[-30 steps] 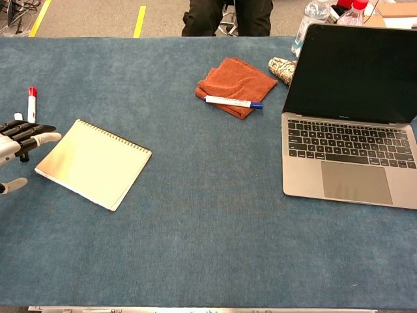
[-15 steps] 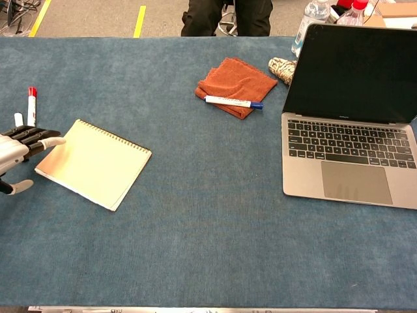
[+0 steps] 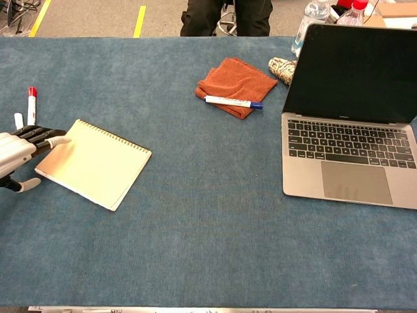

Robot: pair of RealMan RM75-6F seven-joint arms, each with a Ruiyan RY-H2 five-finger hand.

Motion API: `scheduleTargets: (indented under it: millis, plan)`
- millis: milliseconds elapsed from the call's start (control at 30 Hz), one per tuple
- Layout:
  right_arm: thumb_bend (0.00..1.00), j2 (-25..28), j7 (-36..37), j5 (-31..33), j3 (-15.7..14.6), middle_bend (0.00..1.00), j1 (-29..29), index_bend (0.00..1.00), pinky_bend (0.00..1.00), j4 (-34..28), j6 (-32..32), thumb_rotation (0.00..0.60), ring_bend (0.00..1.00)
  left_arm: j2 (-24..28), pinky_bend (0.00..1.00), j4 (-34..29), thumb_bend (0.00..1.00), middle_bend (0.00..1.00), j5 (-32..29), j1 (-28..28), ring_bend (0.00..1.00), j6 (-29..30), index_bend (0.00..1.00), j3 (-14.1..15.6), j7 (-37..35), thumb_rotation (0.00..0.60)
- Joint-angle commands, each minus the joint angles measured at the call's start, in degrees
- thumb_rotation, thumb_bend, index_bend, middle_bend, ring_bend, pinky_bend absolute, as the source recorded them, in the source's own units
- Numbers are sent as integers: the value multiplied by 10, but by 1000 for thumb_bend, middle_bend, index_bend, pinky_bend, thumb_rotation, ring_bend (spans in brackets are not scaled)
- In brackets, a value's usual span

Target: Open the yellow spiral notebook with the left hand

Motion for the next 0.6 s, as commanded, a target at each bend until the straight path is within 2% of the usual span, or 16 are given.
scheduleTargets:
  millis: [33, 600]
  plan:
    - [189, 0, 0, 0, 0, 175, 0, 138, 178, -1, 1, 600, 99, -4, 0, 4, 295, 0, 1, -3, 0, 1, 0, 0, -3, 600]
    - [188, 1, 3, 3, 0, 176, -8, 138, 178, 2, 8, 600, 99, -27, 0, 19, 294, 0, -13, -42, 0, -22, 0, -20, -8, 600]
